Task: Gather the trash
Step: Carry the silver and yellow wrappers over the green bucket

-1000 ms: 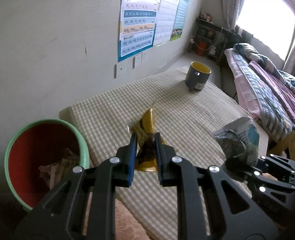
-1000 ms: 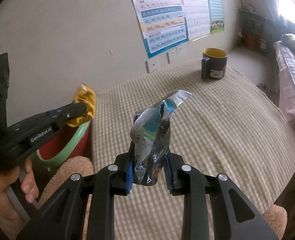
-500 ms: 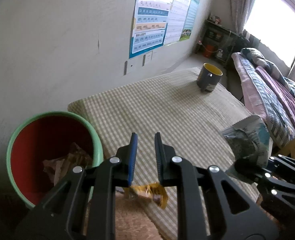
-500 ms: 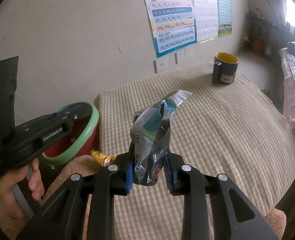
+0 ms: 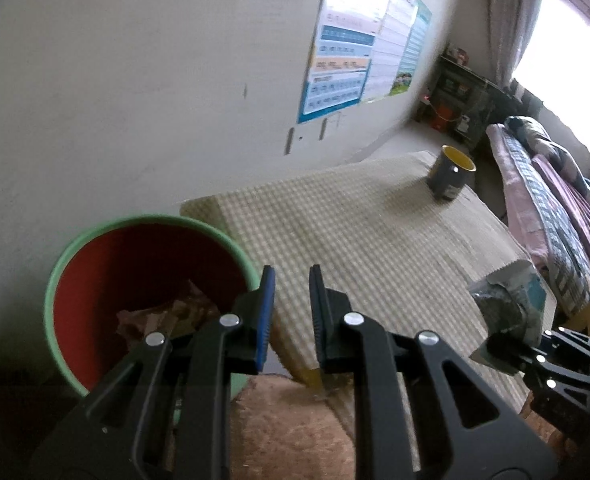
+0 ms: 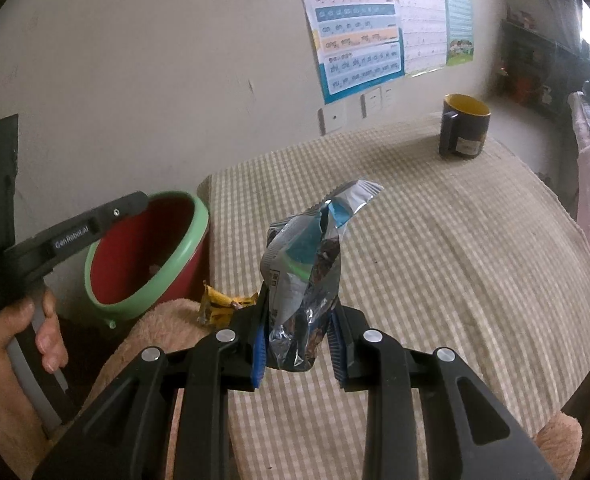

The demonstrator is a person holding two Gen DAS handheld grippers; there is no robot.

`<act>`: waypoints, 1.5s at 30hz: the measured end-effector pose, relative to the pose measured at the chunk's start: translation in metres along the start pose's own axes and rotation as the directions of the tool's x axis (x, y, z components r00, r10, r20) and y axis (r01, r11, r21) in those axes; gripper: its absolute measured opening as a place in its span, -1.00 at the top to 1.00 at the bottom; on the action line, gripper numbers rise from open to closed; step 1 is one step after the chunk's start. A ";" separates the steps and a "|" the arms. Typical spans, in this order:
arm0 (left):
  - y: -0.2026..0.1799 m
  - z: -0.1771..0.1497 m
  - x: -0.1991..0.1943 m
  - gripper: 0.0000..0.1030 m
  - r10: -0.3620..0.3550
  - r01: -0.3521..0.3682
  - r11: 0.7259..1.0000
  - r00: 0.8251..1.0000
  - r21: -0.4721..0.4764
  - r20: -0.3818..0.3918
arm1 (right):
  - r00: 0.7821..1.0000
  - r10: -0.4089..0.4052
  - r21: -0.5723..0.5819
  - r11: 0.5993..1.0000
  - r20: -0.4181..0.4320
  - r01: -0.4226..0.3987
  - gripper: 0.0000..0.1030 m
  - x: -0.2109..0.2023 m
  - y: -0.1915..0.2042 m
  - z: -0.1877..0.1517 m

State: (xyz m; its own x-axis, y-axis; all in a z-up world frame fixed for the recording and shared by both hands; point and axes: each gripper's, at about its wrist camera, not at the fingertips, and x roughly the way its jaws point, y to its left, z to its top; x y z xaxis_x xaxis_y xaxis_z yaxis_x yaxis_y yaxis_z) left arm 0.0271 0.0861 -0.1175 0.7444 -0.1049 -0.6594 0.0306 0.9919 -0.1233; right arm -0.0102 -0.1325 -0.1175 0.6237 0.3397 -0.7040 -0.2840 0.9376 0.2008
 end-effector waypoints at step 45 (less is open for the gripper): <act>-0.042 -0.022 0.026 0.85 -0.140 0.160 0.978 0.979 0.134 -0.150 | 1.000 0.008 0.121 0.993 0.018 -0.010 0.49 -0.011 -0.029 -0.015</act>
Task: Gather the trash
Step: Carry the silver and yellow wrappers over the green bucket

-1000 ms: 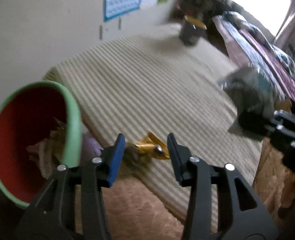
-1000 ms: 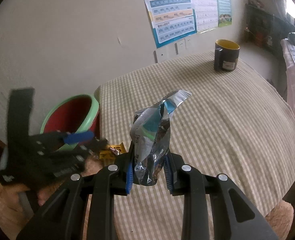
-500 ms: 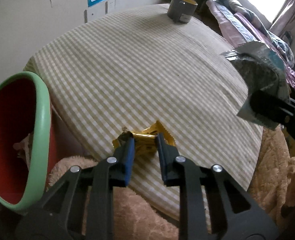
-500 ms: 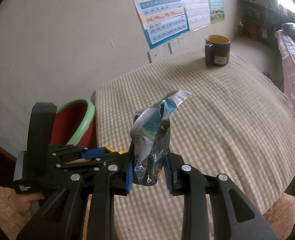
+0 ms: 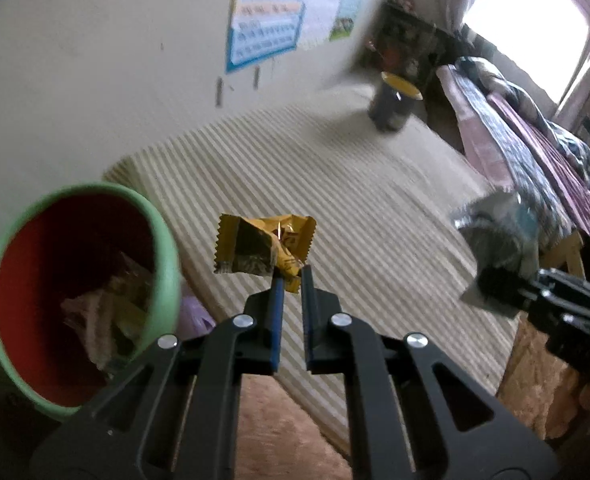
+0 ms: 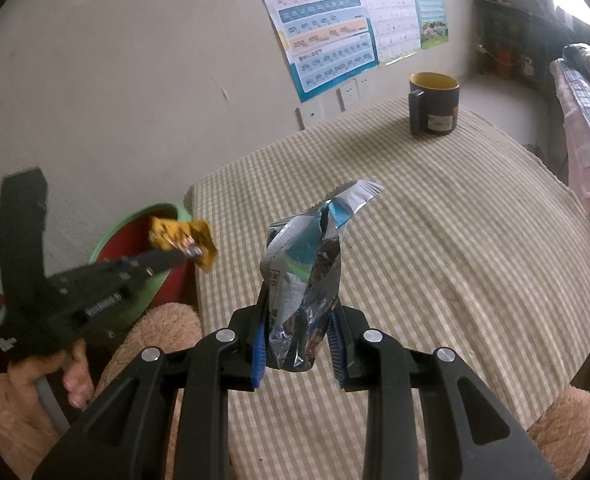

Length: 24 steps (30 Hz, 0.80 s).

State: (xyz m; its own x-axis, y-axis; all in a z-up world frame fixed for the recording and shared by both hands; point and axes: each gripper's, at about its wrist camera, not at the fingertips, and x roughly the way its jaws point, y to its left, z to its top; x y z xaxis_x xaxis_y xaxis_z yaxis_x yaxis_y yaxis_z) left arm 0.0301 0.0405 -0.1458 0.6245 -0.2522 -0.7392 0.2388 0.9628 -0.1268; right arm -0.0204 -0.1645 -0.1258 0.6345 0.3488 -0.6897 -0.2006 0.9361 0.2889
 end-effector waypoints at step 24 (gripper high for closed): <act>0.140 -0.010 -0.049 0.85 0.249 -0.215 0.937 0.964 -0.275 0.095 | 0.985 0.120 -0.317 0.936 -0.120 -0.153 0.49 0.081 0.153 0.037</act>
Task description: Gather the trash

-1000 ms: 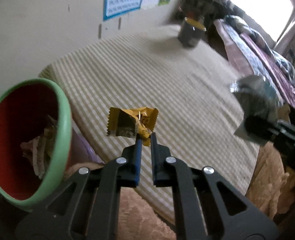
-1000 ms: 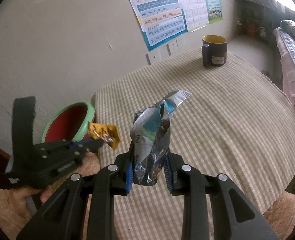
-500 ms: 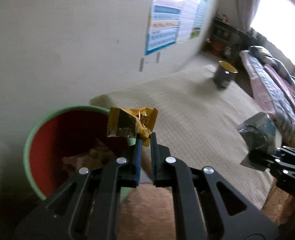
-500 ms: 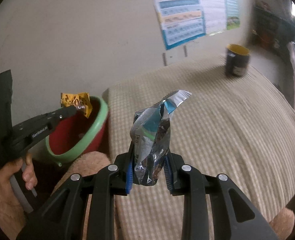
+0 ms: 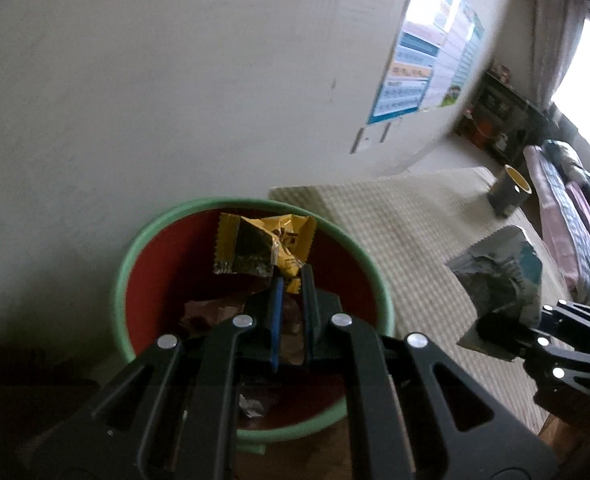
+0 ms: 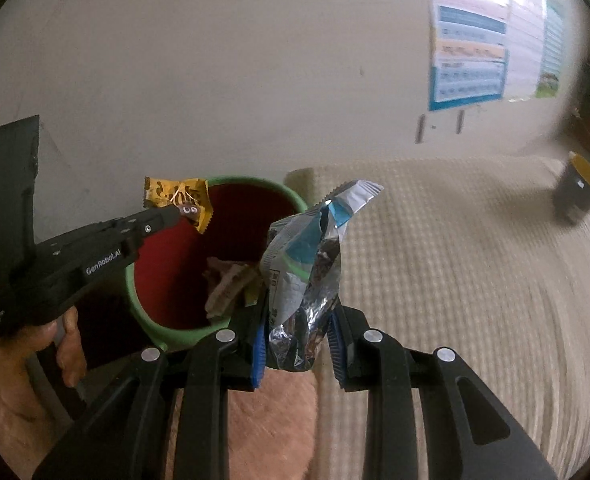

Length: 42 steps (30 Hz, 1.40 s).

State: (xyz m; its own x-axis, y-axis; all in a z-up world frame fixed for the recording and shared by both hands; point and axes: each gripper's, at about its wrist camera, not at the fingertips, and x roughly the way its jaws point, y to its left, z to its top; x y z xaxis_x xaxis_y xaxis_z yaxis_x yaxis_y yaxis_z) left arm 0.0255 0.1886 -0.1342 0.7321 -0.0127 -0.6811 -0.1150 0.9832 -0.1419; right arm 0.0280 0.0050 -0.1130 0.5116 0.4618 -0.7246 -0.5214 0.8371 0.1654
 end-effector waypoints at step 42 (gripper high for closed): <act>-0.173 0.018 -0.102 -0.89 -0.070 0.007 0.985 0.931 0.175 0.358 | 0.721 -0.497 0.341 0.865 0.483 0.368 -0.87 -0.168 -0.095 -0.047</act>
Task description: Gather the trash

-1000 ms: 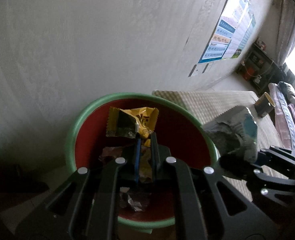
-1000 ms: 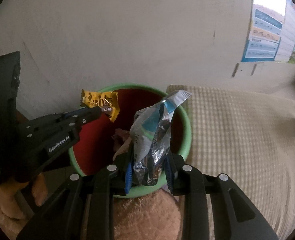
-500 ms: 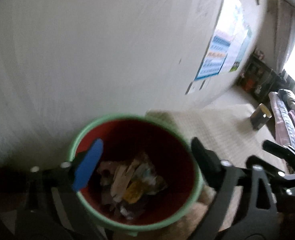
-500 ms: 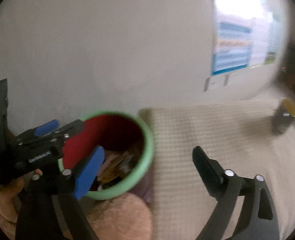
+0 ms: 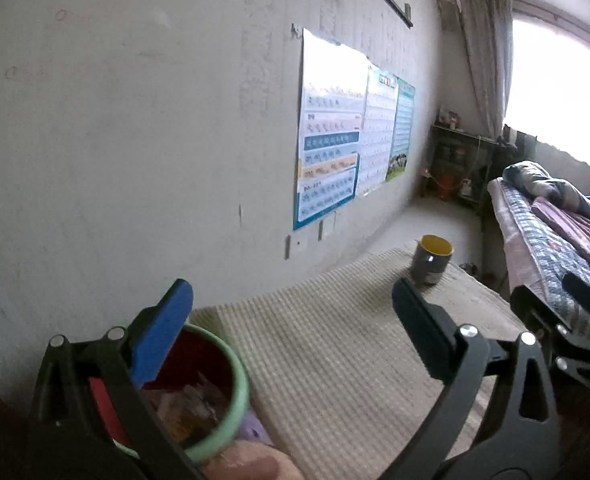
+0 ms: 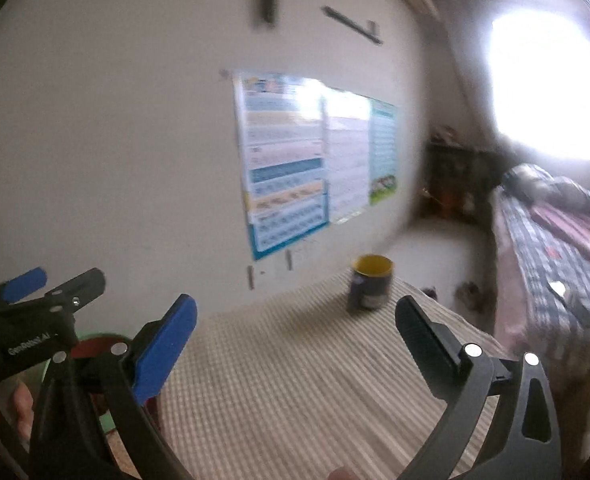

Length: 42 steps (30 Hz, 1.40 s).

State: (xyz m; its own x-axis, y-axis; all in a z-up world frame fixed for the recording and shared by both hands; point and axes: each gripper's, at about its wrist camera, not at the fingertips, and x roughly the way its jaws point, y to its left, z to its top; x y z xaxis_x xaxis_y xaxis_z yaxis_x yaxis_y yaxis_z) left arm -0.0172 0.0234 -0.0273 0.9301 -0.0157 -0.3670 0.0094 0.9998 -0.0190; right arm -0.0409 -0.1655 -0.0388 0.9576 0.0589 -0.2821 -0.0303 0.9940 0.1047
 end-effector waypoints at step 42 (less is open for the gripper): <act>-0.035 -0.020 0.012 -0.89 -0.055 0.062 0.996 0.992 0.062 -0.111 | 0.962 -0.056 0.108 0.990 -0.267 0.087 -0.87 0.039 -0.064 -0.062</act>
State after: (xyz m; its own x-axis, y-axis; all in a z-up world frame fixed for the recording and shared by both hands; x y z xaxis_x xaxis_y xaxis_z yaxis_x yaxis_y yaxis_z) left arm -0.0136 -0.0118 -0.0501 0.8816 -0.0725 -0.4665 0.0902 0.9958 0.0157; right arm -0.0191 -0.2213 -0.1162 0.8462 0.0257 -0.5322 0.0846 0.9797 0.1818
